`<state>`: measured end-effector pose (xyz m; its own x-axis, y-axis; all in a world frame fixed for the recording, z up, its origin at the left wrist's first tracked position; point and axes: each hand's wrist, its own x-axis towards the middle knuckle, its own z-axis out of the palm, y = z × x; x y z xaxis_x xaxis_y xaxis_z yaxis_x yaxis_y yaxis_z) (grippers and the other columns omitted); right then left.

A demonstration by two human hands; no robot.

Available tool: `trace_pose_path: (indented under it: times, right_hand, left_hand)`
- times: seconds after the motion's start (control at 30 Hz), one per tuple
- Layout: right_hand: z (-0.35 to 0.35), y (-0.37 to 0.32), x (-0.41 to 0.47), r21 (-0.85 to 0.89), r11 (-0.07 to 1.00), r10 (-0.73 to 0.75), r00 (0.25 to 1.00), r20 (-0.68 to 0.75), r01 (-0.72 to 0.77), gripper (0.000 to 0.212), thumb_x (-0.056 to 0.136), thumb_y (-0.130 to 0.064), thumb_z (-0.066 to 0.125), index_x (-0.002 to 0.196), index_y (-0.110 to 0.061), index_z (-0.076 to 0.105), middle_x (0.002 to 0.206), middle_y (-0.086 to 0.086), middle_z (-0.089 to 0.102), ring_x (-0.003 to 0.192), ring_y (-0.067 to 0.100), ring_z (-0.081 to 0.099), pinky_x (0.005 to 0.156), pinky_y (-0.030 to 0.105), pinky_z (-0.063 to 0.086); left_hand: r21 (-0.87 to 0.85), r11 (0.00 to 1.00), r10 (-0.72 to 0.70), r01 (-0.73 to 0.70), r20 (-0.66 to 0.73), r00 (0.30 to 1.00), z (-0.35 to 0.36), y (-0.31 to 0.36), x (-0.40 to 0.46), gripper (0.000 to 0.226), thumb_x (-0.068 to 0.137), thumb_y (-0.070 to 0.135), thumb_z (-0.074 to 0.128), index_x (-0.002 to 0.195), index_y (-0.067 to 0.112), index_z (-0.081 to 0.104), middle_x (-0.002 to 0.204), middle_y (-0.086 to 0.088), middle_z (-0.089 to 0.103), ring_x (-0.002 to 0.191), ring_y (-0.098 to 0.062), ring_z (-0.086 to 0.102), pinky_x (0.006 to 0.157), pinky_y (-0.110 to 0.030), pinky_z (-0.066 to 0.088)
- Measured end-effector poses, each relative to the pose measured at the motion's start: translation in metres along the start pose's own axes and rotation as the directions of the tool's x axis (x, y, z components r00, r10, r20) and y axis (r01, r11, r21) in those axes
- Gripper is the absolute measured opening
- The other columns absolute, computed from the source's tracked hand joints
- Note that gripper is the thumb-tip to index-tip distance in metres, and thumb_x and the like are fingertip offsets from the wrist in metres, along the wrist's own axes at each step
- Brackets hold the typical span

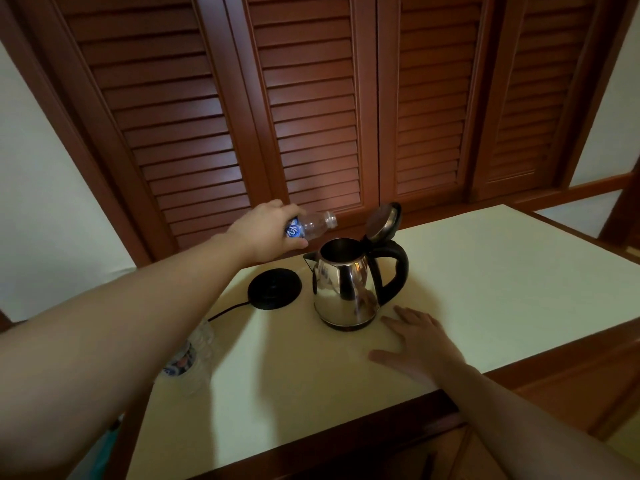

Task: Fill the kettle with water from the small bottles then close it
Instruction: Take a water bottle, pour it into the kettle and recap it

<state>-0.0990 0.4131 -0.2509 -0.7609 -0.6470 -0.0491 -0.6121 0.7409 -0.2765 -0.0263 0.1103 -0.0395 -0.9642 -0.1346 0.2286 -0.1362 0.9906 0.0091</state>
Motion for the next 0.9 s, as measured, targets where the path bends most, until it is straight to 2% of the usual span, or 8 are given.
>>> trace_pose_path:
  times: [0.13, 0.27, 0.37, 0.43, 0.57, 0.63, 0.77, 0.9]
  right_hand:
    - [-0.001, -0.001, 0.001, 0.005, 1.0, 0.008, 1.0, 0.013, -0.008, 0.105, 0.071, -0.099, 0.034, 0.16, -0.044, 0.024, 0.172, -0.009, 0.011, 0.157, 0.017, 0.008, 0.128, 0.041, 0.007]
    - [-0.003, -0.007, 0.0, 0.016, 1.0, 0.006, 1.0, -0.011, -0.006, 0.1, 0.072, -0.095, 0.041, 0.157, -0.043, 0.035, 0.168, -0.008, 0.026, 0.154, 0.018, 0.019, 0.126, 0.041, 0.015]
    - [-0.004, -0.024, -0.002, 0.012, 0.998, -0.057, 0.998, -0.016, 0.057, 0.088, 0.074, -0.09, 0.042, 0.149, -0.043, 0.046, 0.154, -0.012, 0.044, 0.143, 0.016, 0.035, 0.118, 0.039, 0.029]
    - [-0.002, -0.037, -0.002, 0.019, 0.993, -0.117, 0.993, -0.004, 0.117, 0.077, 0.081, -0.083, 0.045, 0.147, -0.042, 0.048, 0.15, -0.012, 0.047, 0.138, 0.016, 0.039, 0.114, 0.04, 0.032]
    - [0.004, -0.056, -0.001, 0.004, 0.985, -0.174, 0.985, 0.01, 0.174, 0.058, 0.092, -0.071, 0.046, 0.143, -0.043, 0.052, 0.149, -0.008, 0.046, 0.136, 0.02, 0.04, 0.111, 0.045, 0.035]
    - [0.006, -0.059, 0.001, -0.031, 0.984, -0.176, 0.984, 0.026, 0.177, 0.05, 0.096, -0.067, 0.046, 0.137, -0.041, 0.056, 0.144, -0.005, 0.048, 0.132, 0.021, 0.044, 0.107, 0.046, 0.04]
    - [0.003, -0.062, 0.0, 0.027, 0.987, -0.161, 0.985, 0.058, 0.16, 0.043, 0.1, -0.057, 0.05, 0.13, -0.028, 0.062, 0.13, -0.006, 0.054, 0.12, 0.018, 0.053, 0.101, 0.037, 0.047]
    - [-0.006, -0.069, -0.012, 0.218, 0.959, -0.158, 0.98, -0.117, 0.181, 0.028, 0.098, -0.051, 0.061, 0.116, -0.029, 0.064, 0.11, -0.013, 0.058, 0.098, 0.008, 0.057, 0.086, 0.025, 0.048]
  left_hand:
    - [-0.262, 0.958, -0.152, 0.121, -0.1, 0.983, 0.037, -0.005, -0.031, 0.061, 0.086, 0.052, 0.076, 0.139, 0.032, 0.053, 0.119, 0.003, 0.058, 0.106, -0.017, 0.057, 0.084, -0.029, 0.046]
    - [-0.397, 0.915, -0.151, 0.067, -0.184, 0.971, 0.074, -0.011, -0.077, 0.058, 0.084, 0.044, 0.081, 0.134, 0.027, 0.058, 0.106, 0.01, 0.057, 0.099, -0.012, 0.058, 0.073, -0.011, 0.037]
    - [-0.425, 0.904, -0.132, 0.038, -0.192, 0.972, 0.094, -0.011, -0.108, 0.058, 0.083, 0.041, 0.083, 0.135, 0.029, 0.061, 0.101, 0.025, 0.05, 0.099, -0.009, 0.054, 0.078, -0.008, 0.036]
    - [-0.426, 0.904, -0.125, 0.045, -0.161, 0.979, 0.107, -0.012, -0.124, 0.059, 0.083, 0.044, 0.082, 0.136, 0.032, 0.059, 0.107, 0.018, 0.053, 0.1, -0.009, 0.055, 0.082, -0.009, 0.038]
    - [-0.433, 0.897, -0.136, 0.09, -0.074, 0.988, 0.126, -0.016, -0.149, 0.062, 0.084, 0.049, 0.079, 0.139, 0.036, 0.055, 0.121, 0.006, 0.056, 0.108, -0.01, 0.056, 0.093, -0.027, 0.051]
    - [-0.427, 0.899, -0.129, 0.095, -0.05, 0.99, 0.13, -0.015, -0.157, 0.062, 0.084, 0.05, 0.079, 0.14, 0.036, 0.054, 0.121, 0.008, 0.055, 0.108, -0.008, 0.054, 0.094, -0.026, 0.05]
    - [-0.415, 0.906, -0.105, 0.089, -0.018, 0.994, 0.138, -0.014, -0.169, 0.063, 0.085, 0.053, 0.076, 0.142, 0.037, 0.053, 0.116, 0.012, 0.052, 0.106, -0.007, 0.052, 0.09, -0.022, 0.047]
    - [-0.421, 0.905, -0.075, 0.059, -0.021, 0.997, 0.142, -0.012, -0.173, 0.064, 0.087, 0.054, 0.075, 0.144, 0.036, 0.052, 0.117, 0.011, 0.054, 0.106, -0.008, 0.052, 0.093, -0.025, 0.049]
